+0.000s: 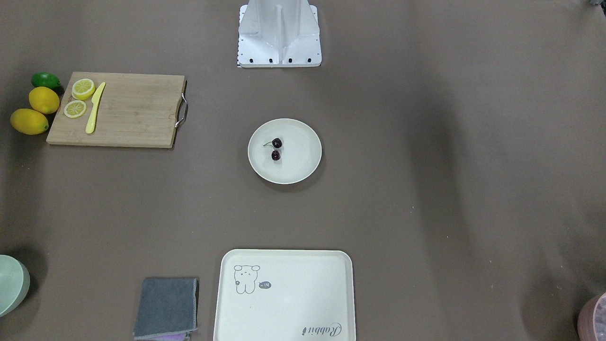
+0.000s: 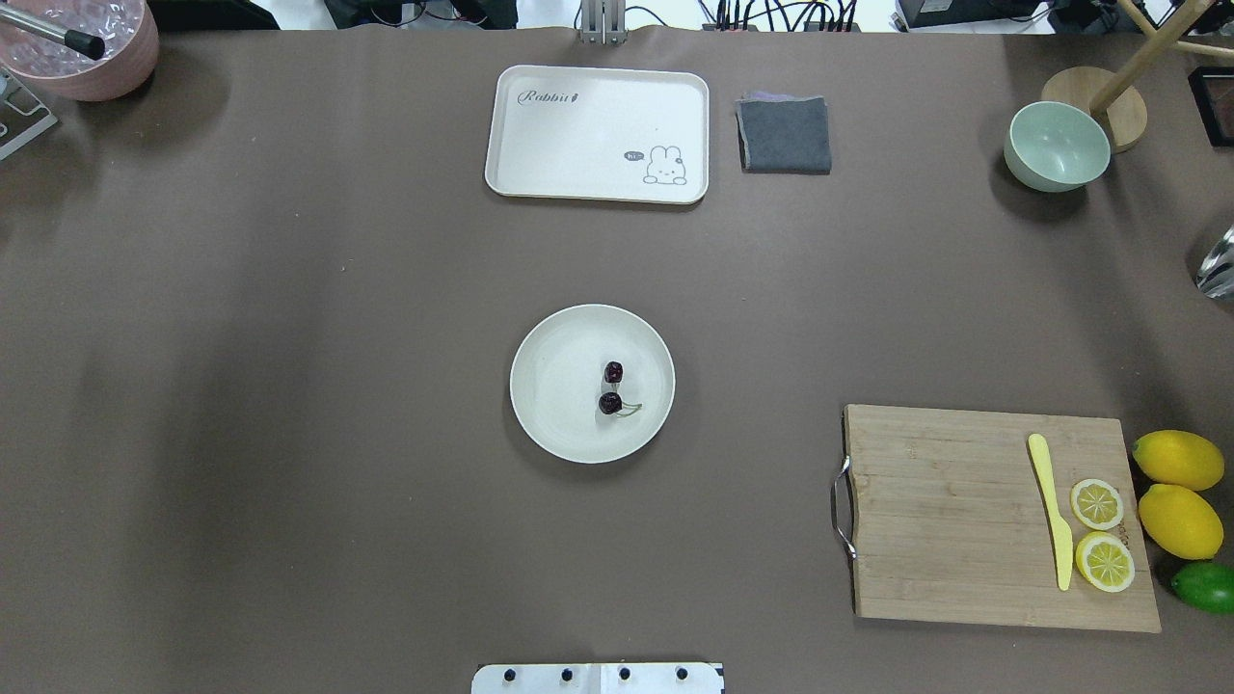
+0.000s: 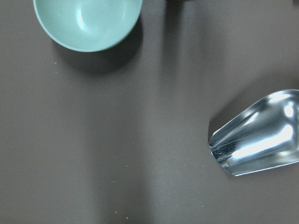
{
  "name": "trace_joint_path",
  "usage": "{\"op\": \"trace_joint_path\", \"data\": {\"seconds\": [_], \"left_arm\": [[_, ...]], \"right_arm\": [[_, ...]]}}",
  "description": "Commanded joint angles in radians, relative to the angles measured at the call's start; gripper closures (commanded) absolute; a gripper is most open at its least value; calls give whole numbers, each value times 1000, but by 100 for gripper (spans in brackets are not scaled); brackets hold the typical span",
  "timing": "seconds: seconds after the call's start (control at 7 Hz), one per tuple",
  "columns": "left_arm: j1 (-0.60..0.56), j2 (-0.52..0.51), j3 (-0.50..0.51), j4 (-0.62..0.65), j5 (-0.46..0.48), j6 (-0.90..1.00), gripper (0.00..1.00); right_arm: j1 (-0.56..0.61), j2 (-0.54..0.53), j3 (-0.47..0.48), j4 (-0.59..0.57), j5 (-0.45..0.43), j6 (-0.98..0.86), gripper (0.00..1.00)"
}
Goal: Place red cherry on plate
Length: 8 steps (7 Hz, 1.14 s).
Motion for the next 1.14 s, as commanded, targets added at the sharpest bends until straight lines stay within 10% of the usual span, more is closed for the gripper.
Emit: {"op": "trace_joint_path", "data": {"seconds": [0.0, 1.0], "left_arm": [[-3, 74, -45, -8, 3, 8, 2], [-9, 198, -39, -7, 116, 152, 3]], "right_arm": [[66, -33, -2, 13, -6, -62, 1], [135, -228, 43, 103, 26, -188, 0]]}}
